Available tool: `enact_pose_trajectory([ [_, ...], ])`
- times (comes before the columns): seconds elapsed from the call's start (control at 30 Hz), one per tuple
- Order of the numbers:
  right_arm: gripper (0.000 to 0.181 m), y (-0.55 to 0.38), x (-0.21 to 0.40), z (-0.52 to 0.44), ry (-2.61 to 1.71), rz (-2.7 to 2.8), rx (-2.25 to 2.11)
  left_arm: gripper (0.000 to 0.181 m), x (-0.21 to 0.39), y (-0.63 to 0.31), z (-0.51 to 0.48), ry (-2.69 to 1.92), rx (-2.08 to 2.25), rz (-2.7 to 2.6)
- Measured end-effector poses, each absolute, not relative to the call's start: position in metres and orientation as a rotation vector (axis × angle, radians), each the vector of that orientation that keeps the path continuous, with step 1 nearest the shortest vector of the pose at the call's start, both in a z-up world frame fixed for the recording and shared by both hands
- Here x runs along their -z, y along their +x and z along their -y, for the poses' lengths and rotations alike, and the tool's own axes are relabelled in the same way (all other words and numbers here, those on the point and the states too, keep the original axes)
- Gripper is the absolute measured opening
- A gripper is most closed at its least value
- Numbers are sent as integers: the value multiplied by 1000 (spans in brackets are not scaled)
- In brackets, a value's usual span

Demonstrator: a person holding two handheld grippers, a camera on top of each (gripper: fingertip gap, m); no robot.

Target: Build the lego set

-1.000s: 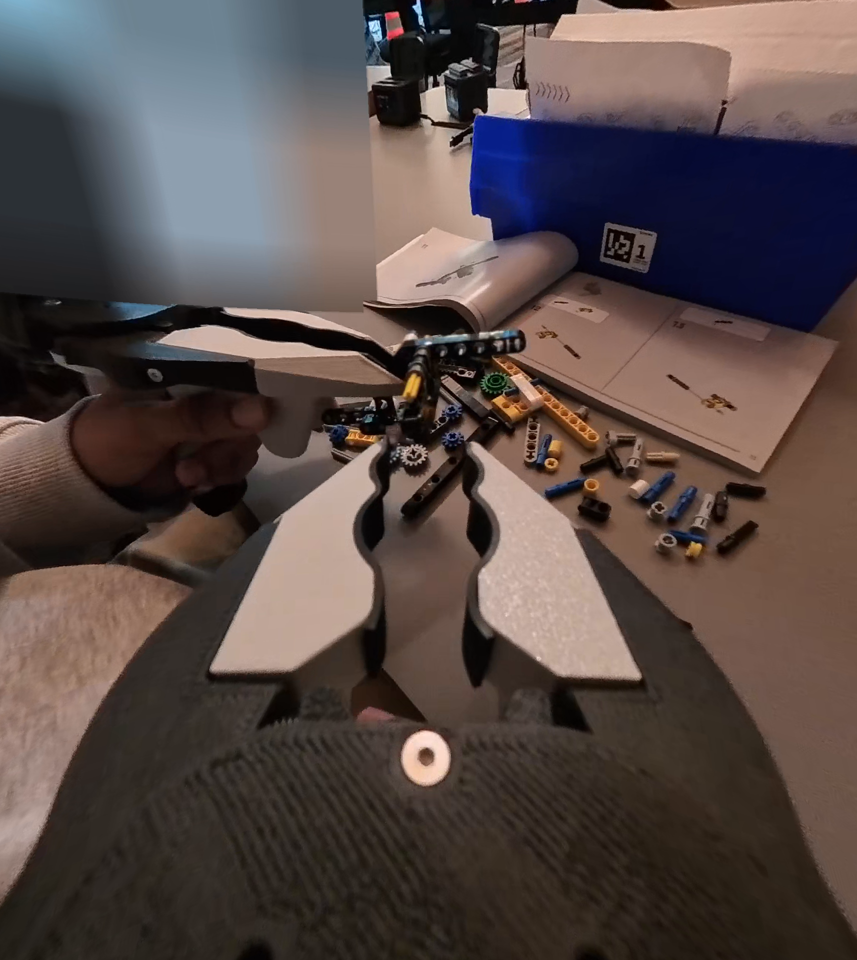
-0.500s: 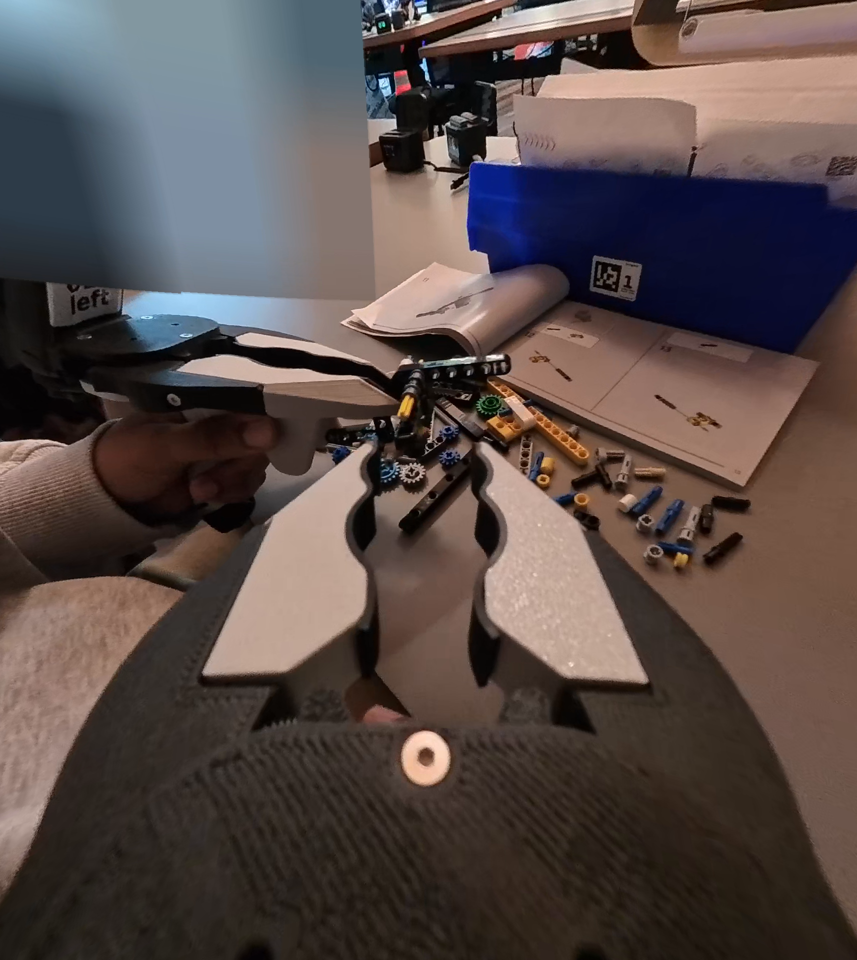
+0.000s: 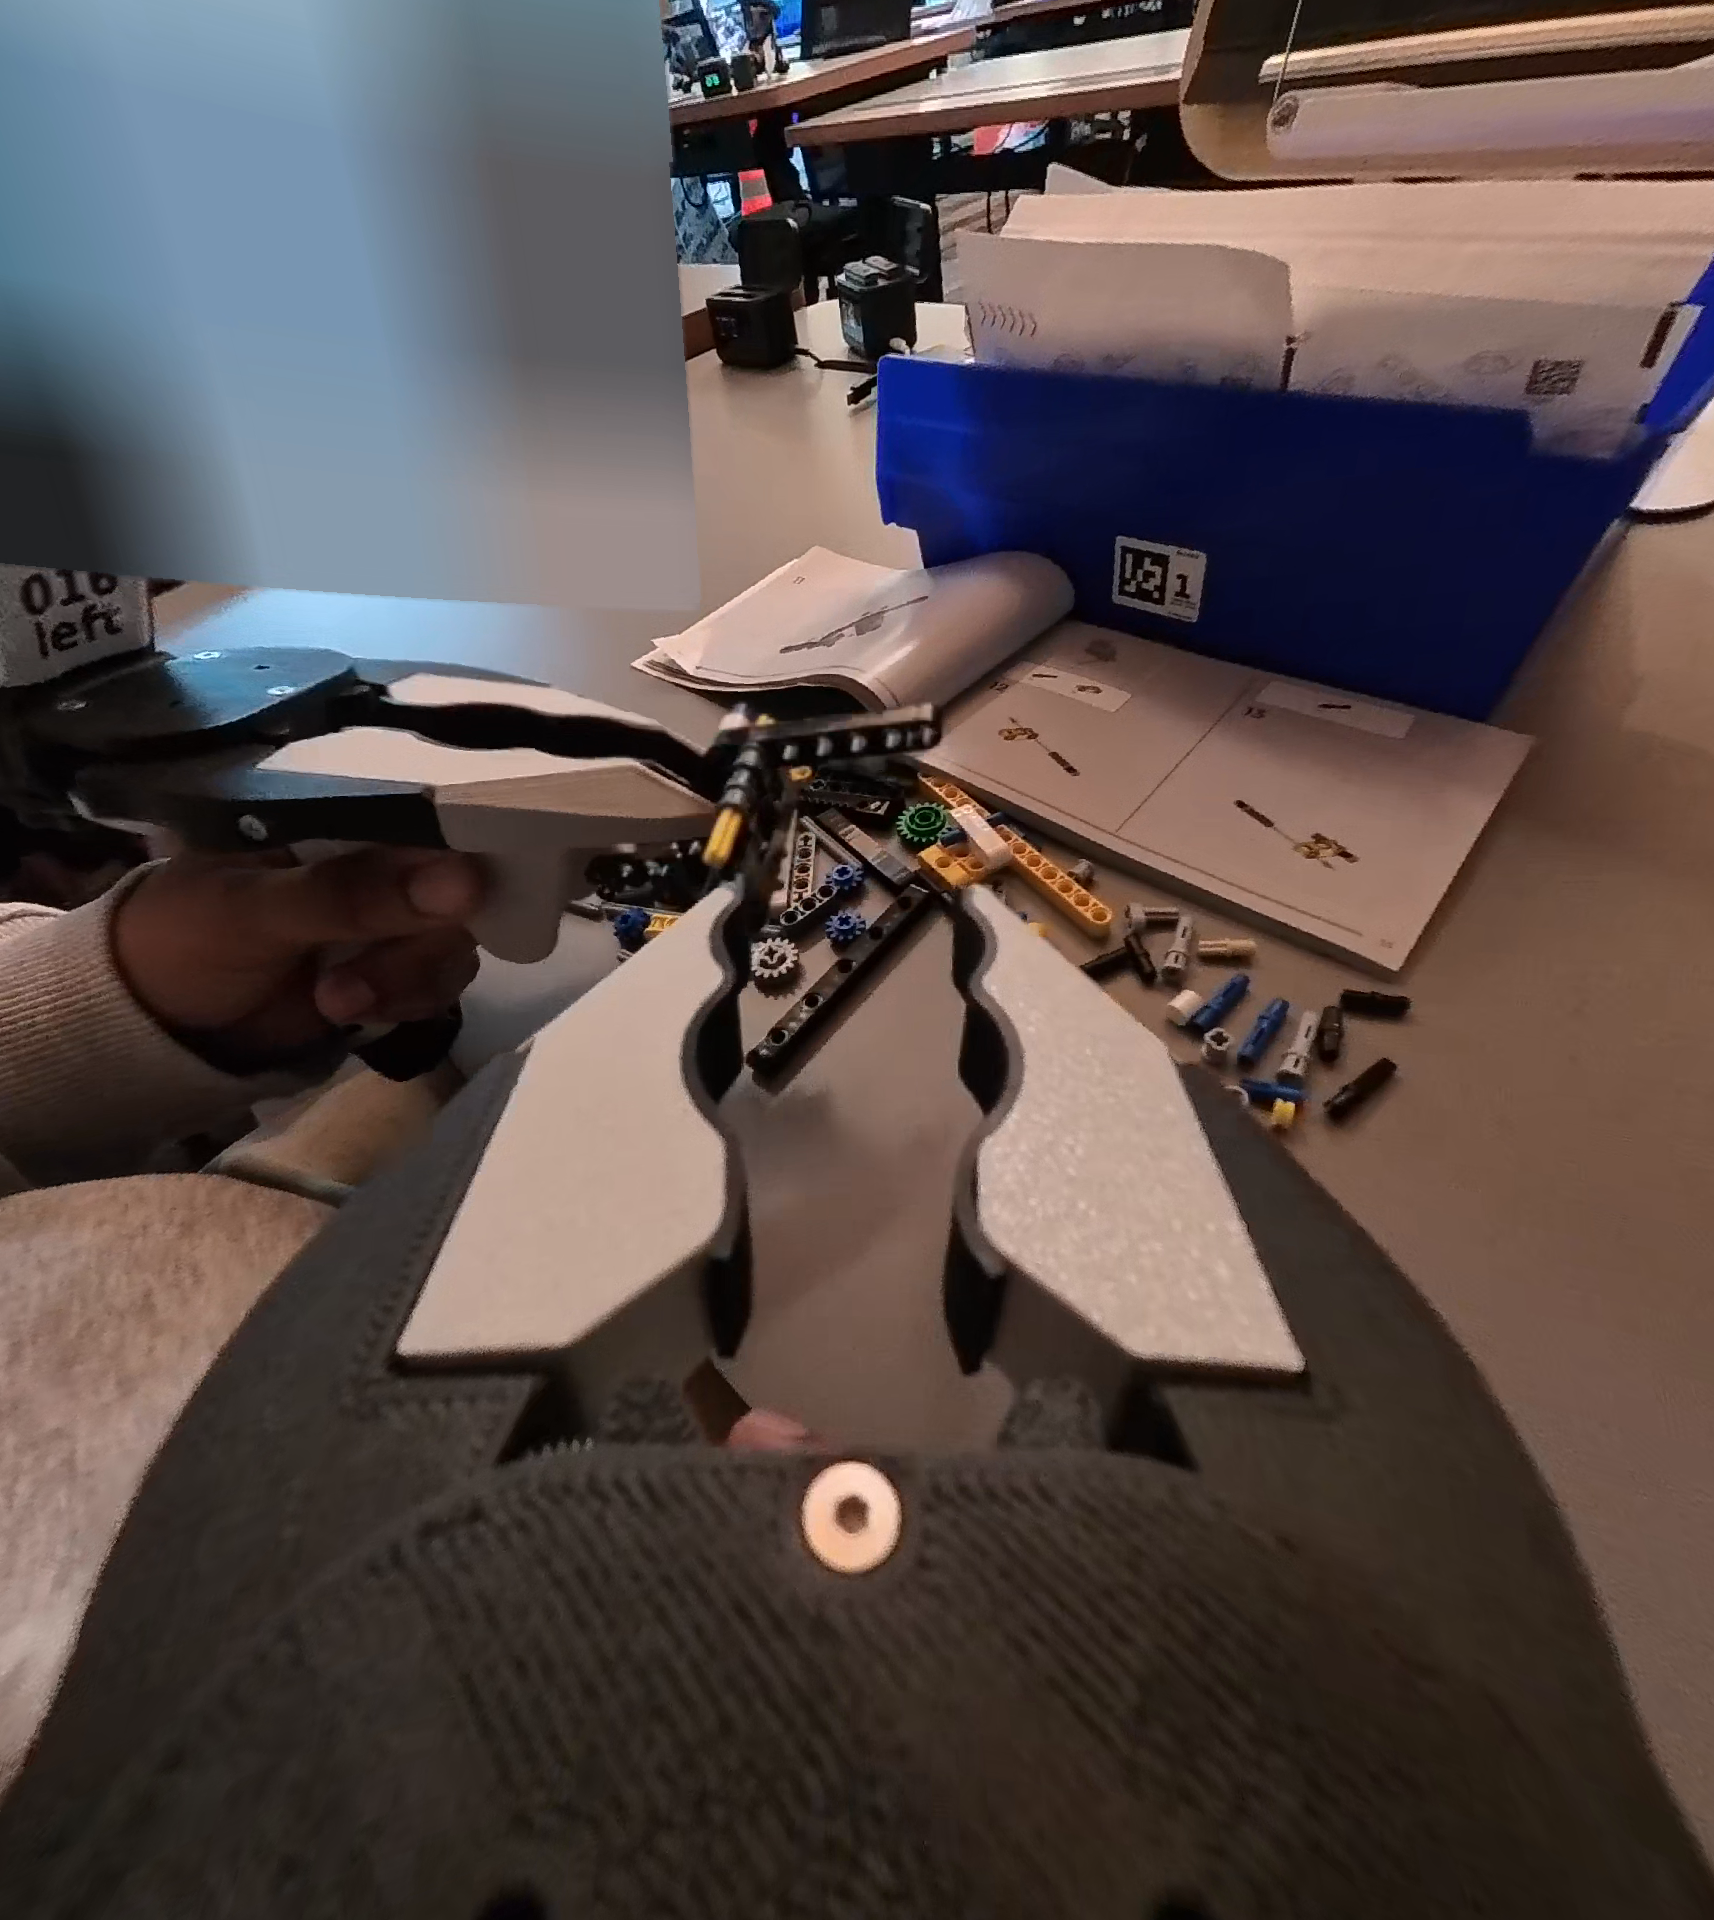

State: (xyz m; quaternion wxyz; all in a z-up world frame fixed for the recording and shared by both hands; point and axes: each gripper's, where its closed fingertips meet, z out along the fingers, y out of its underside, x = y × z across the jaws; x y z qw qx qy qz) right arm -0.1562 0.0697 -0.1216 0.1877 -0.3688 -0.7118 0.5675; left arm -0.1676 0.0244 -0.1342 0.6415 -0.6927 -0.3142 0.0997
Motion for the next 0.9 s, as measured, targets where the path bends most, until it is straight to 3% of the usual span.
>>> enact_pose_trajectory([
  [0.47,37,-161,116,-81,-1078,1954,-1635,7,124,-165,-24,-1566,-318,637],
  [0.9,34,-190,128,-84,-1024,2044,-1509,5,110,-170,8,-1480,-131,670],
])
